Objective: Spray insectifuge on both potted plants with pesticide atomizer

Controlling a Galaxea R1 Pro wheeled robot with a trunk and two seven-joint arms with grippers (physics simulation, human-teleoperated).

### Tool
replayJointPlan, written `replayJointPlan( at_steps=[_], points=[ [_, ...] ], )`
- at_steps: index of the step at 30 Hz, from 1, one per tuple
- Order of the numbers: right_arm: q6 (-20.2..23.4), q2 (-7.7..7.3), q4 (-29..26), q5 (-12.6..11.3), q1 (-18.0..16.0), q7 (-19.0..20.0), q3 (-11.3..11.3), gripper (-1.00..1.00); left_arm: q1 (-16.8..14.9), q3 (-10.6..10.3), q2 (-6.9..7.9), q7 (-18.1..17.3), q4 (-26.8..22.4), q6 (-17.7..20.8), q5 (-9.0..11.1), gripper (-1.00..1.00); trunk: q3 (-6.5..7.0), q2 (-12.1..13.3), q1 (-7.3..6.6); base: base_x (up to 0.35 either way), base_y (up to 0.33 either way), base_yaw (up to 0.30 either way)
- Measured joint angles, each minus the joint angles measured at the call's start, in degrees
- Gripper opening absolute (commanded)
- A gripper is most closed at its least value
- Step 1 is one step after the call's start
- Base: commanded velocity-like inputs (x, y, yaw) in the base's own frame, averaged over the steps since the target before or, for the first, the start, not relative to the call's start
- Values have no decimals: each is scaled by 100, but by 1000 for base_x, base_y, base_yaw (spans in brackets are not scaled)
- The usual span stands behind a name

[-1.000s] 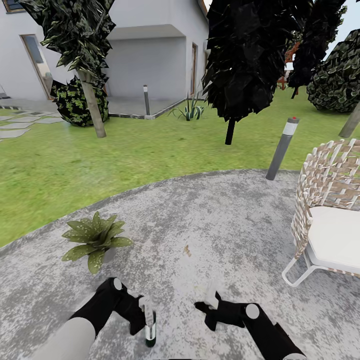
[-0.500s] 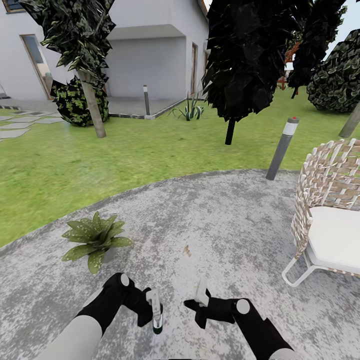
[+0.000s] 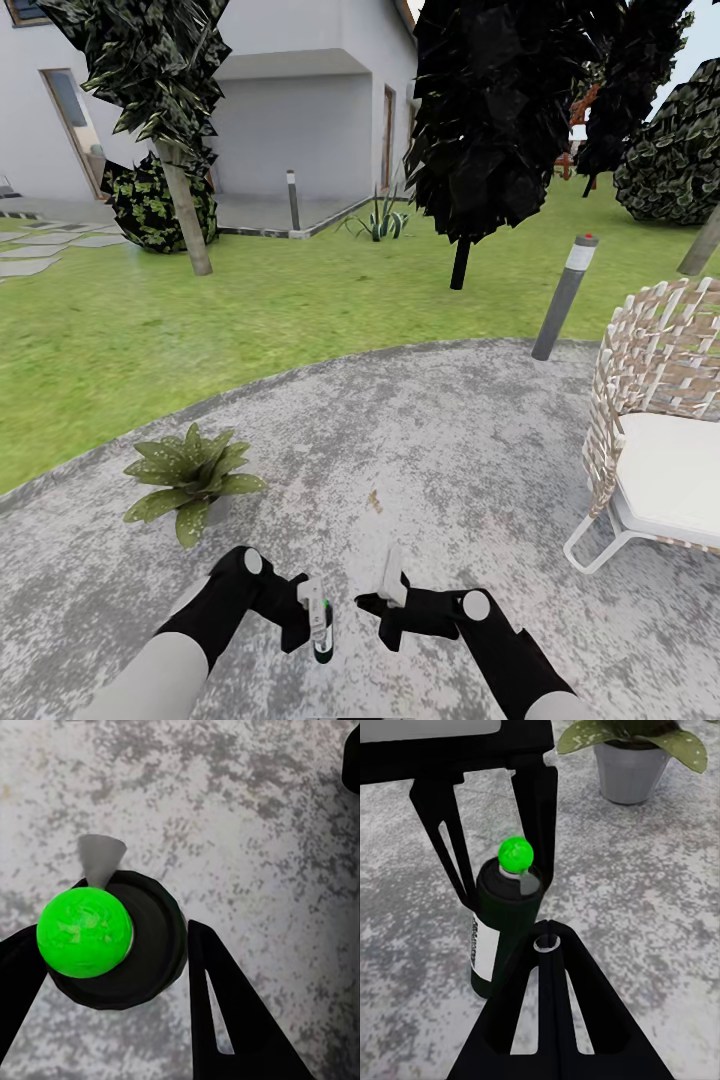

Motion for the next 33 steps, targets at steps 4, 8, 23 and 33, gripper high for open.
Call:
replayJointPlan(
  at_steps=[4, 8, 23, 33],
  points=[
    [0, 2, -2, 0, -1, 1, 0, -100, 0, 0, -66, 3, 0, -2, 1, -100, 0, 0, 0, 0, 0, 0],
    [0, 2, -2, 0, -2, 1, 0, -100, 0, 0, -125, 3, 0, -3, 3, -100, 0, 0, 0, 0, 0, 0],
    [0, 2, -2, 0, -2, 1, 0, -100, -9, -1, -281, -5, -4, -3, 27, -100, 0, 0, 0, 0, 0, 0],
    [0, 2, -2, 0, -2, 1, 0, -100, -9, 0, -345, -5, -5, -3, 27, -100, 0, 0, 0, 0, 0, 0]
  ],
)
